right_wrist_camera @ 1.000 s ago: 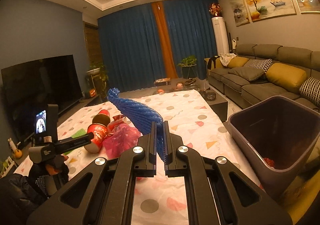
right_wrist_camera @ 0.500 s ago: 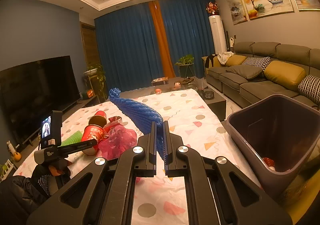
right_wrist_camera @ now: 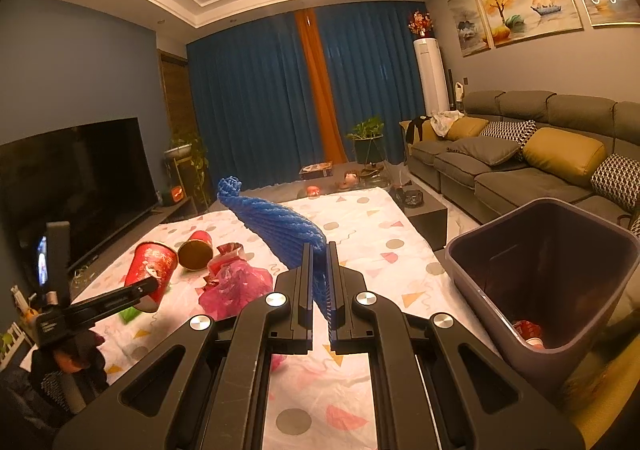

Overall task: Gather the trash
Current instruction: 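Grasp the red paper cup with the left tool while the right tool holds the net, then carry the red cup and blue net over the grey bin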

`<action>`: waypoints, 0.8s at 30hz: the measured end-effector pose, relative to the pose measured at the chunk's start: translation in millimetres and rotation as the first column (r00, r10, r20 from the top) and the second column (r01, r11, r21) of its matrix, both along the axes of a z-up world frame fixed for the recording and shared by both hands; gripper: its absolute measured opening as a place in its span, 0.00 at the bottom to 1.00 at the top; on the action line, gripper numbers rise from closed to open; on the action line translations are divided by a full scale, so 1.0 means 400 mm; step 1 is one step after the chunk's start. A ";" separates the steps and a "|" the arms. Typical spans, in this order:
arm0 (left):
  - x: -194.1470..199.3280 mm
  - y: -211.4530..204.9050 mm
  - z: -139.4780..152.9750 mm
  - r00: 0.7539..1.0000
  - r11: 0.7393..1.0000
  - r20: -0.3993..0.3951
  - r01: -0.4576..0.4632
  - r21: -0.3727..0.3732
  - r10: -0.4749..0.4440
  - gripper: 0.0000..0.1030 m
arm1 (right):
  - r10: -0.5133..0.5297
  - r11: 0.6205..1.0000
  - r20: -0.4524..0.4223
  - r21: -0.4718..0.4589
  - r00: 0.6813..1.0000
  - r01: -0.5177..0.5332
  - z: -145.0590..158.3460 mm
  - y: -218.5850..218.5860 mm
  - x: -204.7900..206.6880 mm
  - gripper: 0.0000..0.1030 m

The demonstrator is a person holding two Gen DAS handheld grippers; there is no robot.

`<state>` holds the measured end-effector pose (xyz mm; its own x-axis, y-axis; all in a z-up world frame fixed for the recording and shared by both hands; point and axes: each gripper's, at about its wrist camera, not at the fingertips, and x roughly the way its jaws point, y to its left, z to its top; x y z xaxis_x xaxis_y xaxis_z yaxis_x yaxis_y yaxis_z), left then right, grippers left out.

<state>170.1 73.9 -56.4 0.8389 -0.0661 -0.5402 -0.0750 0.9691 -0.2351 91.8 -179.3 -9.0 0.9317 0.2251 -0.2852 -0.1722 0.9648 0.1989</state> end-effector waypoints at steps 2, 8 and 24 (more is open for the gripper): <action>-0.018 -0.022 0.019 1.000 1.000 0.021 0.022 0.003 -0.022 0.56 | -0.001 1.000 0.005 0.000 1.000 0.001 0.003 -0.002 -0.007 0.06; -0.048 -0.083 0.054 0.995 0.997 0.062 0.080 0.011 -0.081 0.56 | -0.016 1.000 0.024 0.002 1.000 0.016 0.016 -0.020 -0.031 0.06; -0.035 -0.320 0.090 0.953 0.958 0.099 0.281 0.050 -0.285 0.56 | -0.138 0.990 0.034 0.038 0.990 0.137 0.006 -0.166 -0.073 0.06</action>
<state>155.9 -54.0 -20.5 0.8401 -0.2916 -0.4573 0.2265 0.9548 -0.1927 62.5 -245.7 -6.4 0.9640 0.1035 -0.2448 -0.0461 0.9722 0.2295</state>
